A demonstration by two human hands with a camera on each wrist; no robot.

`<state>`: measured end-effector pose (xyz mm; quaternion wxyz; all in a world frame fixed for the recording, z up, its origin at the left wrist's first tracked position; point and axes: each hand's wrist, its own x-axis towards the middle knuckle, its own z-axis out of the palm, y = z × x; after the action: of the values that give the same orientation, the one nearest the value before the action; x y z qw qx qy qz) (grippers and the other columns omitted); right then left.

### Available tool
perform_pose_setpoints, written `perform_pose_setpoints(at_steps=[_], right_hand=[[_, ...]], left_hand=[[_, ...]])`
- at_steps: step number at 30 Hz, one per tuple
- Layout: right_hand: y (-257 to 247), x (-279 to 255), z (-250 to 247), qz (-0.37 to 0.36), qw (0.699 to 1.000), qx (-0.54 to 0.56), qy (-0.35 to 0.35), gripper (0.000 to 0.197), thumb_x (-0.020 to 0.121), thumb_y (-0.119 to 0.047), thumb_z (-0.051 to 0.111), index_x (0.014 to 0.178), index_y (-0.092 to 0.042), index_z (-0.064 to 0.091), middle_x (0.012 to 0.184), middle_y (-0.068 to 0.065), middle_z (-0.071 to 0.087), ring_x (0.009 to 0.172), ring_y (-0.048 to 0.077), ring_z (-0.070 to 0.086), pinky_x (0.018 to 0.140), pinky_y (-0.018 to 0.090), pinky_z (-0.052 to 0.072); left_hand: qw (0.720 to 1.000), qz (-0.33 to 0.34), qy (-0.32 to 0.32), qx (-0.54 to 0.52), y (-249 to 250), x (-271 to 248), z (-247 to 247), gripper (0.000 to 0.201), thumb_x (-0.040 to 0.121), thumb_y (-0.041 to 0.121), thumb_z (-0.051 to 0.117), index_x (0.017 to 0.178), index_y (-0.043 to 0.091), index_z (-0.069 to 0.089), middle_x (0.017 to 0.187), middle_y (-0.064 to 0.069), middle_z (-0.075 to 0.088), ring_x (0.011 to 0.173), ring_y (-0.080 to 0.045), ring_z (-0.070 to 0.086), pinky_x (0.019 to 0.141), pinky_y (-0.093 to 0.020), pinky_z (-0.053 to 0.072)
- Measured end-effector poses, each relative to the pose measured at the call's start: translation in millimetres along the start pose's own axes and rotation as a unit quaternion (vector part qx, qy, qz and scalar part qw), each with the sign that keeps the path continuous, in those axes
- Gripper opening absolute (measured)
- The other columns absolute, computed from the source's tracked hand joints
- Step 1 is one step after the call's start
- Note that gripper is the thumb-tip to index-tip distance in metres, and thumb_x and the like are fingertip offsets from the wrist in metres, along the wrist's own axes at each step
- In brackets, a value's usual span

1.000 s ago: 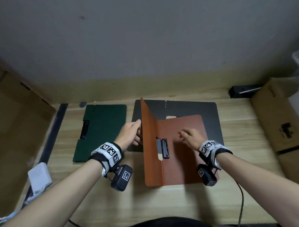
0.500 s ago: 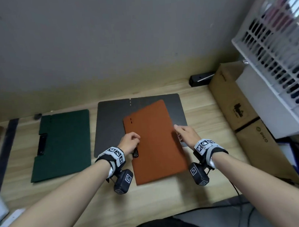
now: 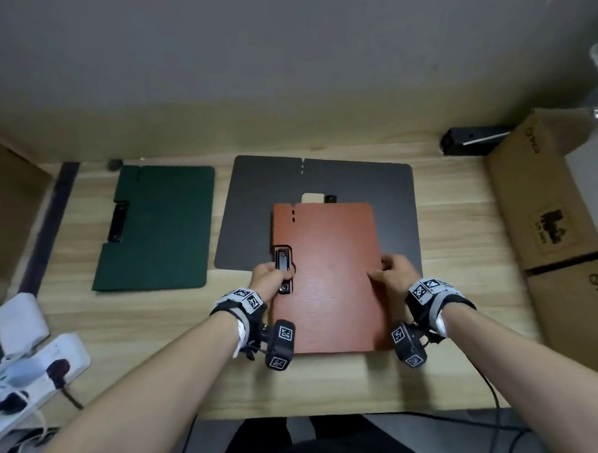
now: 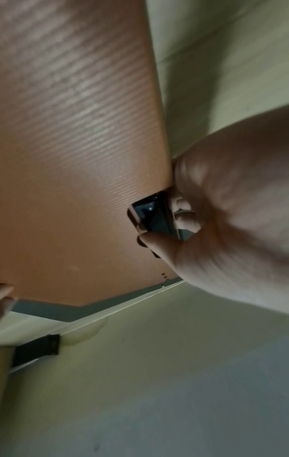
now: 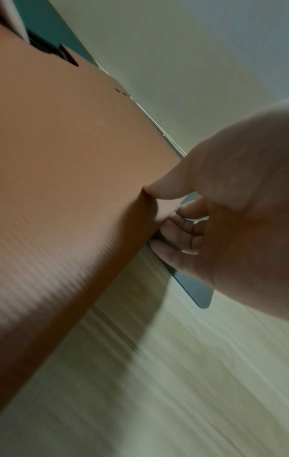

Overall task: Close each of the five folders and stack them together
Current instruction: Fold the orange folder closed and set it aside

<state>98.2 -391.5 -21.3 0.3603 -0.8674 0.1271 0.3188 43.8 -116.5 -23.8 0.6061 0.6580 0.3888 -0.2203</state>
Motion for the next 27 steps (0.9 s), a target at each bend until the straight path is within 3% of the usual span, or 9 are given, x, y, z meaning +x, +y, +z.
perform_pose_setpoints(at_steps=[1,3,5,6,8,9,12,16,27], right_hand=[[-7.0,-3.5,0.5,0.001,1.000,0.009,-0.012,0.011,0.089,-0.008,0.068,0.096,-0.008,0.060,0.084,-0.002,0.058,0.085,0.017,0.054,0.076,0.016,0.042],[-20.7,-3.5,6.4,-0.013,0.999,0.032,-0.026,0.025,0.088,-0.005,0.068,0.071,-0.013,0.051,0.069,-0.003,0.052,0.069,0.014,0.050,0.054,0.010,0.039],[-35.6,-5.4,14.1,-0.025,0.998,0.045,-0.022,0.031,0.087,-0.006,0.070,0.067,-0.016,0.048,0.066,-0.003,0.050,0.064,0.012,0.048,0.052,0.015,0.037],[-44.8,-4.1,20.2,-0.033,0.998,0.049,-0.022,0.030,0.087,-0.007,0.070,0.068,-0.016,0.049,0.066,-0.004,0.051,0.064,0.011,0.049,0.055,0.017,0.036],[-63.4,0.9,37.3,-0.044,0.998,0.049,-0.023,0.023,0.086,-0.009,0.072,0.074,-0.015,0.053,0.071,-0.002,0.056,0.066,0.013,0.055,0.062,0.021,0.043],[-73.6,3.2,47.2,-0.050,0.997,0.046,-0.028,0.019,0.085,-0.012,0.073,0.079,-0.014,0.056,0.075,-0.001,0.059,0.068,0.015,0.057,0.068,0.025,0.047],[-106.2,7.8,78.6,-0.089,0.995,0.040,-0.024,0.026,0.082,-0.016,0.076,0.097,-0.013,0.056,0.084,-0.002,0.061,0.075,0.014,0.060,0.081,0.035,0.051],[-153.6,18.5,124.9,-0.125,0.992,0.016,-0.009,0.041,0.078,-0.017,0.080,0.108,-0.013,0.053,0.085,-0.005,0.059,0.083,0.020,0.062,0.088,0.044,0.055],[-244.8,59.6,227.8,-0.166,0.986,-0.007,-0.033,0.056,0.072,-0.024,0.083,0.119,-0.017,0.053,0.100,0.001,0.071,0.095,0.022,0.068,0.091,0.046,0.055]], left_hand=[[1.000,-0.002,-0.001,-0.016,-1.1,0.3,-6.9,0.022,0.079,0.006,0.075,0.099,-0.001,0.069,0.104,-0.015,0.072,0.097,-0.026,0.068,0.087,-0.034,0.055],[0.999,-0.013,-0.006,-0.042,0.0,-0.9,-24.6,0.045,0.077,0.008,0.077,0.118,-0.004,0.063,0.110,-0.015,0.071,0.098,-0.025,0.068,0.088,-0.036,0.056],[0.999,-0.006,0.002,-0.038,4.1,-3.9,-44.4,0.041,0.085,0.005,0.068,0.124,-0.004,0.061,0.105,-0.013,0.071,0.091,-0.026,0.069,0.068,-0.028,0.057],[1.000,0.001,0.014,-0.019,6.8,-7.8,-54.0,0.042,0.088,0.005,0.065,0.129,-0.002,0.058,0.111,-0.014,0.070,0.097,-0.032,0.069,0.065,-0.028,0.056],[0.998,0.020,0.052,0.030,12.5,-10.7,-74.4,0.049,0.090,0.004,0.062,0.137,0.000,0.051,0.130,-0.016,0.062,0.119,-0.038,0.059,0.085,-0.036,0.054],[0.996,0.034,0.072,0.039,15.4,-11.1,-85.5,0.048,0.090,0.001,0.060,0.137,-0.001,0.051,0.135,-0.016,0.059,0.123,-0.034,0.057,0.093,-0.033,0.049],[0.992,0.064,0.106,0.037,20.1,-4.7,-125.1,0.043,0.091,-0.006,0.056,0.134,-0.003,0.053,0.137,-0.017,0.057,0.114,-0.022,0.057,0.090,-0.023,0.041],[0.986,0.081,0.141,0.035,20.8,13.1,-189.2,0.050,0.091,-0.002,0.060,0.139,0.000,0.049,0.143,-0.016,0.052,0.132,-0.025,0.050,0.109,-0.032,0.037],[0.969,0.106,0.212,0.065,29.8,61.9,-322.8,0.050,0.090,0.000,0.063,0.139,0.009,0.054,0.136,-0.013,0.059,0.124,-0.025,0.057,0.107,-0.033,0.043]])
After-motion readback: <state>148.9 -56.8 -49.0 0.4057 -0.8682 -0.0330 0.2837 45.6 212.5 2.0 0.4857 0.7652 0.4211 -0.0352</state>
